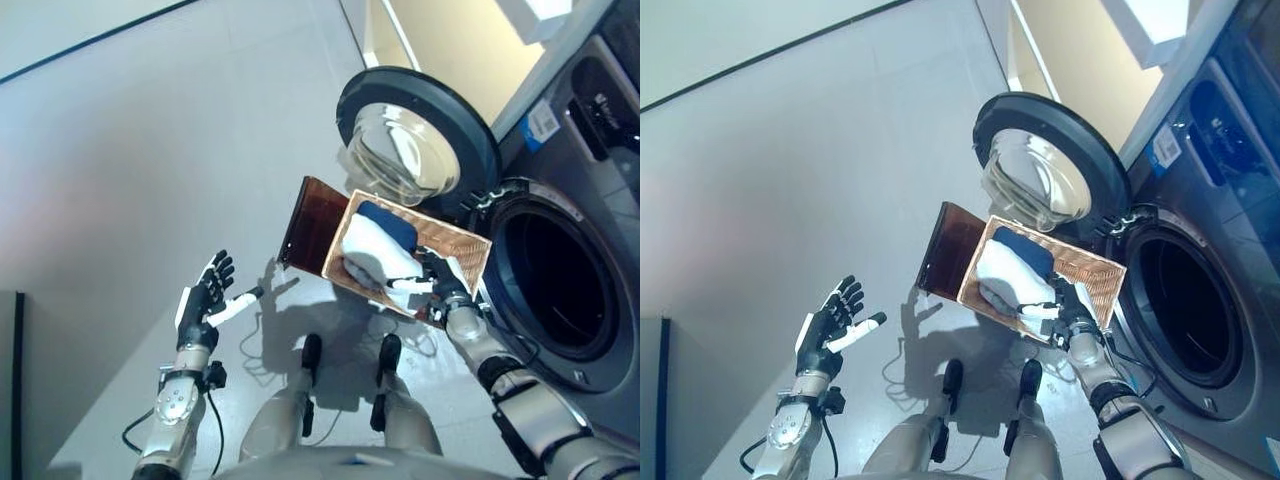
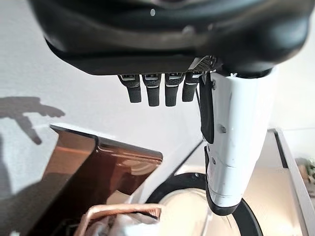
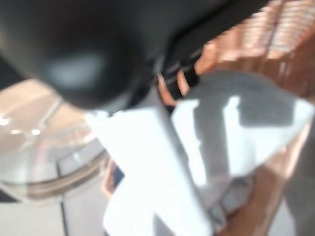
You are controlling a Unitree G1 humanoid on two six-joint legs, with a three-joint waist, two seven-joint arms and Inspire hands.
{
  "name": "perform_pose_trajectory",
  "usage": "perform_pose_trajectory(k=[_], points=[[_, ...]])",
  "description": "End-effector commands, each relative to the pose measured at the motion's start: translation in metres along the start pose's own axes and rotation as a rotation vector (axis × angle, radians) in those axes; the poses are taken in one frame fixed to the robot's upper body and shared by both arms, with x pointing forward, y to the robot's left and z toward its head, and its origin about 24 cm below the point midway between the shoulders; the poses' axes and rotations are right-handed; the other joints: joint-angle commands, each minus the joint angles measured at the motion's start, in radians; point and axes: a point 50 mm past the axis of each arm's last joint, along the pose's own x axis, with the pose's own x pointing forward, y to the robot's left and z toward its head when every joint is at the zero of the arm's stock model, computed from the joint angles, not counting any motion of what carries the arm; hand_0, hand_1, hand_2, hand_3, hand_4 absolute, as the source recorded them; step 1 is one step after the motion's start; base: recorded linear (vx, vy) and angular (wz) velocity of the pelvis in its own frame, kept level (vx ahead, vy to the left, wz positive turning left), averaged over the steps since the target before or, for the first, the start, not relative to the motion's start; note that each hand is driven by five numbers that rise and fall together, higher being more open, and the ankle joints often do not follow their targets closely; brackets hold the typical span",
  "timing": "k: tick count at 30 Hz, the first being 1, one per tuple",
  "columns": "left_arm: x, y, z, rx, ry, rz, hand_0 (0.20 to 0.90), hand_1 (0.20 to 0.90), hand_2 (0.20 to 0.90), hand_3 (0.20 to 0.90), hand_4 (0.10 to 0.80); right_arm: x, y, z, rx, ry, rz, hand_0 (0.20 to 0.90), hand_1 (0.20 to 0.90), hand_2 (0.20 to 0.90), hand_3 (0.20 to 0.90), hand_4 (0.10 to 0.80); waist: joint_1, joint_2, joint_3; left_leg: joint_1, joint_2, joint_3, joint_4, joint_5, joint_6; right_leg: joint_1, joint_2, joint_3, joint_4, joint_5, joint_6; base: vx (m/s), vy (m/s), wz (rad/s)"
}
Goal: Pick up the clothes and place them into the washing machine
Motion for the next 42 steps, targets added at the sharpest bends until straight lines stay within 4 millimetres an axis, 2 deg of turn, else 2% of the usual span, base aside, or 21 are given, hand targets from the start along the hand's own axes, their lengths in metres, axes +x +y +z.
perform_pose_trajectory(k=[1, 10, 22, 32, 41, 42], points=[[0.011, 0.02, 0.052, 0.063, -0.252, 0.0, 0.9, 0.9, 0.9, 0.9, 0.8, 0.016, -0.023, 0.046, -0.072, -0.155, -0.073, 0.9, 0.9, 0.9, 0.9, 0.8, 0.033, -0.025, 0.007, -0.011, -0.042, 0.0, -0.009, -0.034, -0.056, -0.03, -0.029, 0.027, 0.108, -0.112, 0.04, -0.039, 0.016, 0.25], [0.013, 0.032, 0.063, 0.102, -0.285, 0.019, 0.9, 0.9, 0.9, 0.9, 0.8, 0.023, -0.045, 0.066, -0.228, -0.218, -0.11, 0.9, 0.9, 0.9, 0.9, 0.8, 0.057, -0.023, 0.023, -0.043, -0.054, -0.033, -0.009, -0.021, -0.057, -0.045, -0.042, 0.005, 0.103, -0.101, 0.041, -0.027, 0.016, 0.13], [0.014, 0.035, 0.067, 0.117, -0.3, 0.025, 0.9, 0.9, 0.9, 0.9, 0.8, 0.025, -0.036, 0.096, -0.306, -0.324, -0.083, 0.9, 0.9, 0.9, 0.9, 0.8, 0.071, -0.044, 0.036, -0.07, -0.059, -0.051, -0.009, -0.012, -0.056, -0.061, -0.046, -0.007, 0.095, -0.087, 0.044, -0.025, 0.008, 0.03], [0.015, 0.035, 0.077, 0.13, -0.338, 0.021, 0.9, 0.9, 0.9, 0.9, 0.8, 0.033, -0.054, 0.109, -0.424, -0.289, -0.219, 0.9, 0.9, 0.9, 0.9, 0.8, 0.091, -0.019, 0.083, -0.116, -0.068, -0.077, -0.009, 0.013, -0.057, -0.102, -0.056, -0.016, 0.103, -0.075, 0.045, -0.042, 0.017, 0.07], [0.019, 0.03, 0.089, 0.123, -0.394, 0.016, 0.9, 0.9, 0.9, 0.9, 0.8, 0.035, -0.045, 0.12, -0.37, -0.279, -0.231, 0.9, 0.9, 0.9, 0.9, 0.8, 0.106, -0.006, 0.113, -0.157, -0.076, -0.097, -0.009, 0.028, -0.058, -0.14, -0.066, -0.04, 0.122, -0.076, 0.045, -0.015, 0.006, 0.07], [0.02, 0.028, 0.089, 0.118, -0.395, 0.016, 0.9, 0.9, 0.9, 0.9, 0.8, 0.035, -0.041, 0.123, -0.358, -0.277, -0.222, 0.9, 0.9, 0.9, 0.9, 0.8, 0.113, -0.006, 0.119, -0.15, -0.072, -0.095, -0.009, 0.009, -0.058, -0.136, -0.064, -0.034, 0.125, -0.097, 0.049, 0.057, -0.026, 0.01]])
